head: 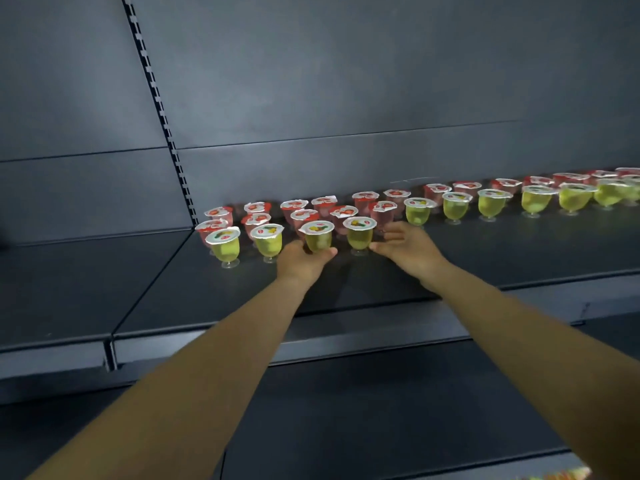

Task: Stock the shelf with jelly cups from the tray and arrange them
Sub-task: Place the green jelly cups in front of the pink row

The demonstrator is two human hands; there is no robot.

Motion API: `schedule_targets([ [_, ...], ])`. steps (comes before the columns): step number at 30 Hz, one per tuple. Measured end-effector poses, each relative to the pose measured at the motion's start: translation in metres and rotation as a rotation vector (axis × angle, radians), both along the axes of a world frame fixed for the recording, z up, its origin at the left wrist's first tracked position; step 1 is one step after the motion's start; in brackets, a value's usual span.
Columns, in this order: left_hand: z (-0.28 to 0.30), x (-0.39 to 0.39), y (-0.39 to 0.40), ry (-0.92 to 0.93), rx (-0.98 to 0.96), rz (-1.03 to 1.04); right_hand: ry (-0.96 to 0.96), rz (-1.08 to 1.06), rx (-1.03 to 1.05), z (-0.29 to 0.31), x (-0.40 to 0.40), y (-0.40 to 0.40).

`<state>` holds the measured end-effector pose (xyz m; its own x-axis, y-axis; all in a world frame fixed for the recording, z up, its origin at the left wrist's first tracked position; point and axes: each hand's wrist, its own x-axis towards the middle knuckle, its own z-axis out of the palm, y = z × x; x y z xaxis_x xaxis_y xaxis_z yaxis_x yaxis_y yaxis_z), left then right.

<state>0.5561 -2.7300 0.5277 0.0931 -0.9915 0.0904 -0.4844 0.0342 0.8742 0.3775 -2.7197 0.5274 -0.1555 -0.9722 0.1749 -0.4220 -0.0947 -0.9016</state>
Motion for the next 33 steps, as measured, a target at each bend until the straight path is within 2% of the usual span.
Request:
schedule_targets([
  [3, 0.015, 0.004, 0.036, -0.203, 0.002, -0.126, 0.314, 0.024, -0.035, 0.015, -0.028, 0.047],
  [6, 0.022, 0.001, 0.083, -0.564, -0.167, -0.213, 0.662, 0.080, -0.032, 0.025, -0.055, 0.107],
  [9, 0.019, -0.010, 0.138, -0.871, -0.352, -0.270, 0.907, 0.113, 0.028, 0.021, -0.076, 0.170],
  [13, -0.007, -0.034, 0.207, -0.962, -0.323, -0.372, 1.082, 0.122, 0.116, -0.009, -0.100, 0.242],
  [16, -0.043, -0.055, 0.247, -0.980, -0.222, -0.424, 1.108, 0.144, 0.203, -0.040, -0.117, 0.281],
  [19, -0.088, -0.074, 0.272, -1.025, -0.172, -0.487, 1.071, 0.175, 0.256, -0.077, -0.137, 0.308],
  [24, -0.182, -0.104, 0.294, -0.999, -0.010, -0.579, 0.989, 0.206, 0.350, -0.157, -0.164, 0.326],
  [29, -0.306, -0.135, 0.295, -0.928, 0.262, -0.621, 0.881, 0.240, 0.487, -0.270, -0.194, 0.322],
  [33, -0.419, -0.157, 0.301, -0.741, 0.608, -0.566, 0.738, 0.305, 0.687, -0.377, -0.217, 0.314],
])
